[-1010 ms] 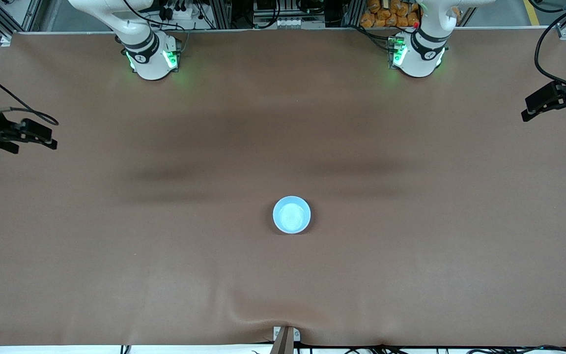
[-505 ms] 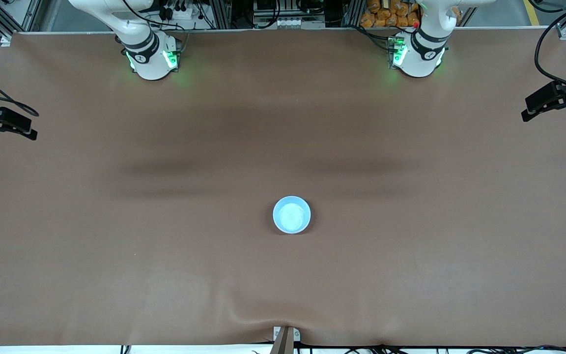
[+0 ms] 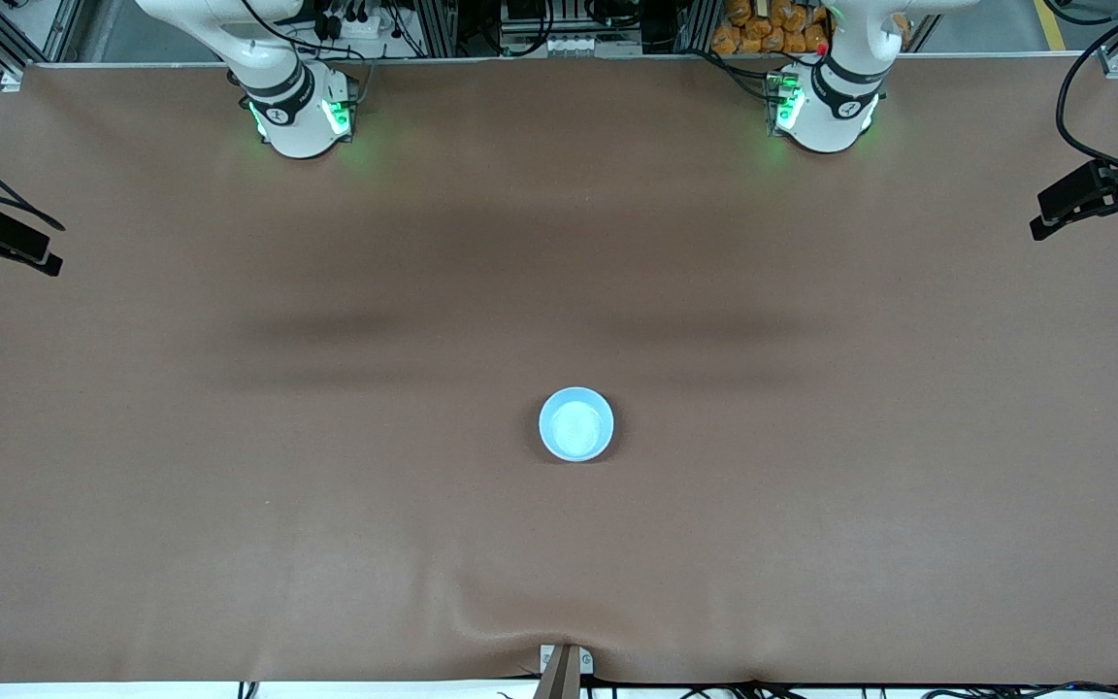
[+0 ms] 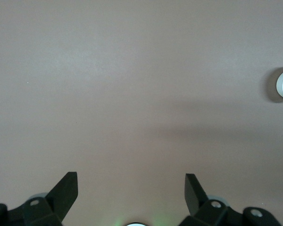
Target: Stack pink and blue bowls on white bowl
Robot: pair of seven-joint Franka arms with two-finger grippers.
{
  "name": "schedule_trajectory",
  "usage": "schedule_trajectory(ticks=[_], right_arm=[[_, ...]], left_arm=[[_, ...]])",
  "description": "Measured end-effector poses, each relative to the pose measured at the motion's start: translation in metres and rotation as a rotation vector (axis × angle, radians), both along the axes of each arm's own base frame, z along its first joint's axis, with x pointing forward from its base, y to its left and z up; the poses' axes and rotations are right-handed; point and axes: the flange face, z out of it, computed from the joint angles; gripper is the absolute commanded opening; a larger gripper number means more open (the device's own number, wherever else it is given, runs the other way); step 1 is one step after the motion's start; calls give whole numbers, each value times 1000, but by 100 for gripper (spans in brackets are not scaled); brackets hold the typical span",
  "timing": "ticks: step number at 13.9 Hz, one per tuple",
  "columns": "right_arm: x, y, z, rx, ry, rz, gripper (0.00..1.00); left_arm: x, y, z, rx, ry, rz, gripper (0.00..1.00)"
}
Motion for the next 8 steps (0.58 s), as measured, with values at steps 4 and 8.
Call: schedule_trajectory(ticks=[4,8], right_arm=[[0,0,4,-1,-6,-2,100],[0,0,5,-1,-7,-3,100]], left_arm=[[0,0,0,0,0,0,100],[0,0,0,0,0,0,100]])
